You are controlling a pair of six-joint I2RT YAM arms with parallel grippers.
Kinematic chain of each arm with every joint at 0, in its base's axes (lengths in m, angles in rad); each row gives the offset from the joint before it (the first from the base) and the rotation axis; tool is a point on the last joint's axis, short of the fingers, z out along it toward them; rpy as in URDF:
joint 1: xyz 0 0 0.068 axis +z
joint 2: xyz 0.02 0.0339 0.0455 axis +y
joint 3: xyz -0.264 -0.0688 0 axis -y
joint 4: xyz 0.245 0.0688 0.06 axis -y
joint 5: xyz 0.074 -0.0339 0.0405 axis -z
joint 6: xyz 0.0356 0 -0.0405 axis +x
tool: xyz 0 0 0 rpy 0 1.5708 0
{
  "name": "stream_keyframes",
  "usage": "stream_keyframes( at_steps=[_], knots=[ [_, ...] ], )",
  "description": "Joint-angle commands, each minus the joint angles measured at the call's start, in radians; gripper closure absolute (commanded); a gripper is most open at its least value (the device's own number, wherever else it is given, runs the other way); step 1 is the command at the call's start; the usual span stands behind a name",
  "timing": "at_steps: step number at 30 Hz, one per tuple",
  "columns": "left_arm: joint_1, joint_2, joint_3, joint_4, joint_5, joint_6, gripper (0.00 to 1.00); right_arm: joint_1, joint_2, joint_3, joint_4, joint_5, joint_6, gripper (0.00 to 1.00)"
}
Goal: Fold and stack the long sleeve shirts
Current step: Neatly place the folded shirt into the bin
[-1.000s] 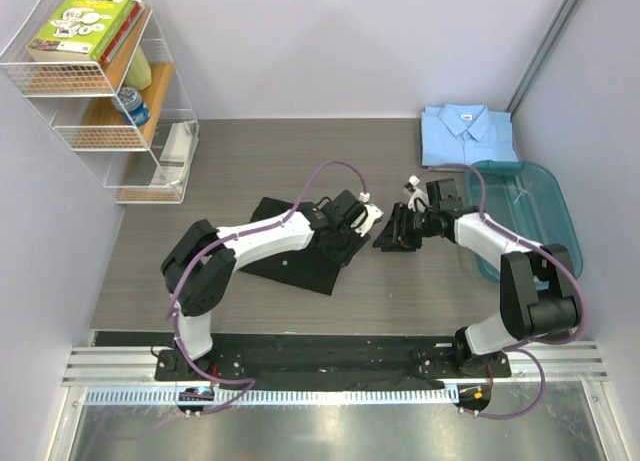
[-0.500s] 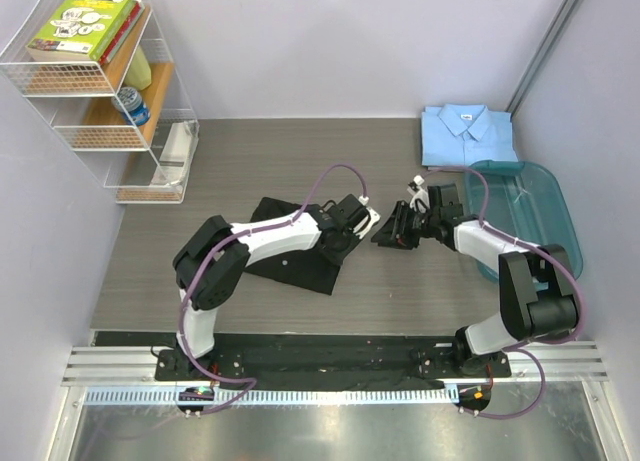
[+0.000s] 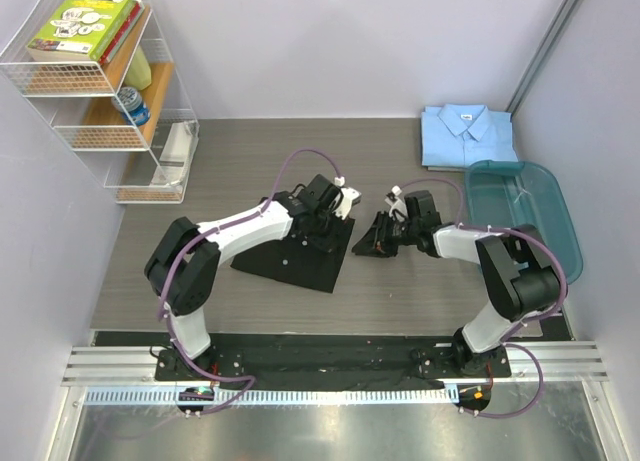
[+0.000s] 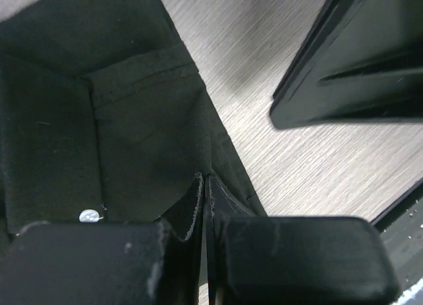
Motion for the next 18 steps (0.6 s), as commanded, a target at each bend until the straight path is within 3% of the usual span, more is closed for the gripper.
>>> stream_keyframes(
  at_steps=[1, 18],
  knots=[
    [0.004, -0.036, -0.015, 0.048, 0.074, -0.016, 1.0, 0.036, 0.034, 0.014, 0.141, -0.018, 0.104, 0.76],
    [0.015, -0.06, -0.059, 0.078, 0.079, -0.044, 1.0, 0.115, 0.189, -0.009, 0.317, -0.014, 0.269, 0.75]
  ],
)
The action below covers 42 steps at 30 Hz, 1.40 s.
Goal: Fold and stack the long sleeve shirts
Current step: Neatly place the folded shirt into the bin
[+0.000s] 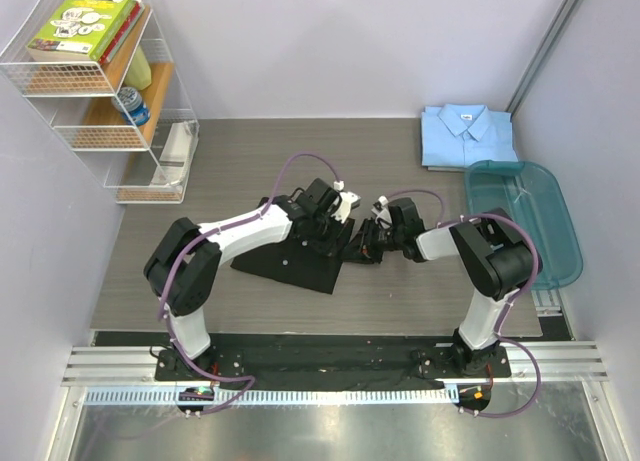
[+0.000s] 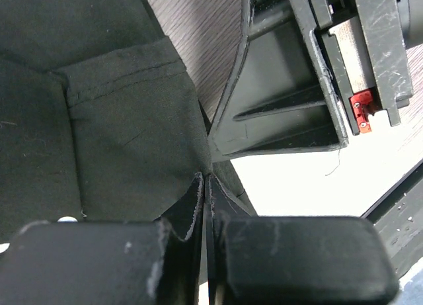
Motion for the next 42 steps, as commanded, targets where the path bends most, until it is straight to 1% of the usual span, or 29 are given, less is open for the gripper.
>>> stream_keyframes(
  at_steps=[1, 8, 14, 20, 23, 28, 33, 34, 35, 36, 37, 38, 39, 40, 42],
  knots=[
    [0.006, -0.057, -0.014, 0.036, 0.022, -0.021, 1.0, 0.013, 0.011, -0.007, 0.078, -0.005, 0.038, 0.75],
    [0.011, -0.062, -0.025, 0.043, 0.019, -0.027, 1.0, 0.044, 0.022, -0.013, 0.071, 0.015, 0.049, 0.71],
    [0.014, -0.065, -0.036, 0.049, 0.013, -0.032, 1.0, 0.044, 0.048, -0.01, 0.042, 0.014, 0.04, 0.7],
    [0.02, -0.074, -0.04, 0.049, 0.011, -0.027, 1.0, 0.044, 0.014, -0.008, -0.029, -0.006, 0.015, 0.62],
    [0.022, -0.074, -0.043, 0.05, 0.013, -0.027, 1.0, 0.047, 0.015, -0.007, -0.035, -0.009, 0.017, 0.61],
    [0.022, -0.076, -0.048, 0.056, 0.022, -0.035, 1.0, 0.056, 0.054, 0.003, 0.006, -0.013, 0.037, 0.63],
    [0.023, -0.073, -0.046, 0.059, 0.023, -0.039, 1.0, 0.071, 0.089, 0.018, 0.045, -0.025, 0.063, 0.72],
    [0.023, -0.073, -0.045, 0.061, 0.026, -0.041, 1.0, 0.073, 0.098, 0.026, 0.048, -0.028, 0.061, 0.75],
    [0.025, -0.07, -0.043, 0.061, 0.023, -0.041, 1.0, 0.073, 0.098, 0.03, 0.051, -0.035, 0.064, 0.8],
    [0.025, -0.068, -0.042, 0.061, 0.023, -0.042, 1.0, 0.073, 0.097, 0.035, 0.051, -0.045, 0.057, 0.91],
    [0.028, -0.067, -0.042, 0.058, 0.026, -0.044, 1.0, 0.071, 0.086, 0.047, 0.027, -0.058, 0.046, 0.97],
    [0.036, -0.065, -0.042, 0.058, 0.029, -0.052, 1.0, 0.071, 0.08, 0.053, 0.002, -0.066, 0.034, 0.99],
    [0.042, -0.064, -0.042, 0.056, 0.037, -0.053, 1.0, 0.07, 0.069, 0.061, -0.032, -0.072, 0.009, 0.99],
    [0.049, -0.064, -0.042, 0.056, 0.04, -0.055, 1.0, 0.067, 0.06, 0.075, -0.106, -0.075, -0.038, 0.99],
    [0.065, -0.067, -0.04, 0.053, 0.04, -0.055, 1.0, 0.051, 0.028, 0.081, -0.17, -0.066, -0.083, 0.99]
  ],
)
